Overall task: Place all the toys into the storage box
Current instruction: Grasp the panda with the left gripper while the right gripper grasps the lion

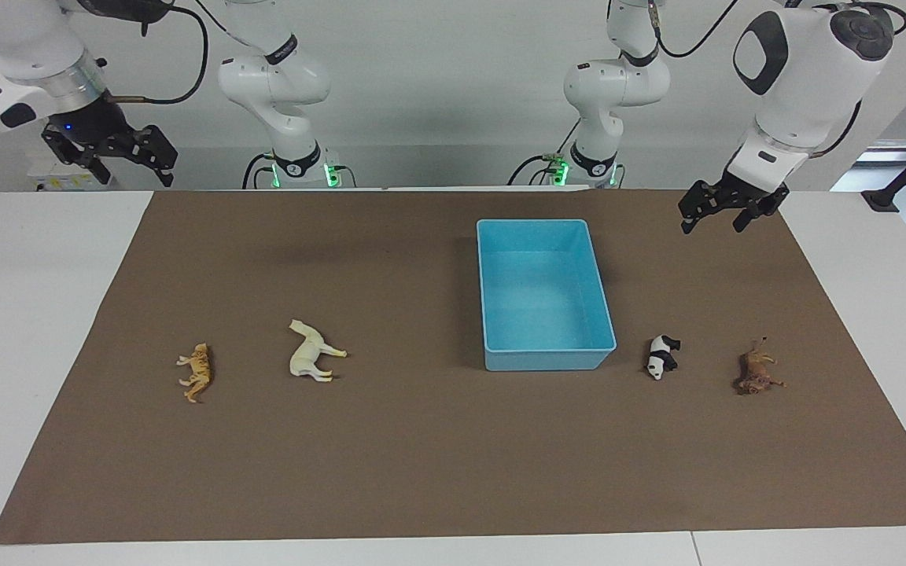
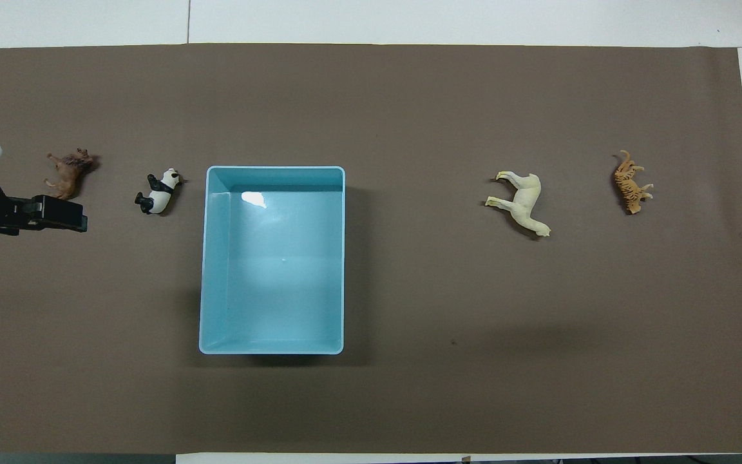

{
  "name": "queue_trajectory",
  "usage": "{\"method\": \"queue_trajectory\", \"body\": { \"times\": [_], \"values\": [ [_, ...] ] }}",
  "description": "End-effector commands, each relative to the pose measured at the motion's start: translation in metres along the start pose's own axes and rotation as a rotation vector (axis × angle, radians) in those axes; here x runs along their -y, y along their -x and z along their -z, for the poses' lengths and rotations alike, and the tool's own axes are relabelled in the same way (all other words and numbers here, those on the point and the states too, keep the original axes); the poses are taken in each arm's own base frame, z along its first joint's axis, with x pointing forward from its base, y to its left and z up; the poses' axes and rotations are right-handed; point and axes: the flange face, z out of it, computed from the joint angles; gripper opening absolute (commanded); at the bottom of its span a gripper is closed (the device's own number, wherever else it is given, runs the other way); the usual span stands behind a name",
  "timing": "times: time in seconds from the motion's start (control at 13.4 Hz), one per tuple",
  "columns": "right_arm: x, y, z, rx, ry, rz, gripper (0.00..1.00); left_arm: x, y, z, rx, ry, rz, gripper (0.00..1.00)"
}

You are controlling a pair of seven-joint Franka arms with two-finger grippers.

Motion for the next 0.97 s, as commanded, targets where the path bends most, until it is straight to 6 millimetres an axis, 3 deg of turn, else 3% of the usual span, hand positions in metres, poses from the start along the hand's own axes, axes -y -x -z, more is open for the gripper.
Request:
{"method": "queue_trajectory", "body": {
  "times": [0.0,0.45,0.6,0.67,0.75,0.89],
  "values": [
    [-0.004,0.000,0.000,-0.009,0.012,0.016,1.00,0.001,0.007,0.002,-0.018,0.013,0.003,1.00],
    [-0.010,0.003,-0.004,0.005,0.007,0.007,1.00,-0.007,0.007,0.002,-0.023,0.011,-0.011,1.00],
    [-0.014,0.006,-0.015,0.000,0.005,0.022,1.00,-0.009,-0.004,-0.010,-0.095,0.011,-0.024,1.00],
    [-0.015,0.005,-0.025,-0.044,0.008,0.064,1.00,-0.013,-0.013,-0.024,-0.132,0.012,-0.028,1.00],
    [-0.014,0.003,-0.045,-0.066,0.011,0.129,1.00,-0.028,-0.028,-0.053,-0.121,0.013,-0.054,1.00],
    [-0.022,-0.019,-0.094,-0.057,0.013,0.182,1.00,-0.028,-0.066,-0.111,-0.155,0.010,-0.056,1.00]
  ]
}}
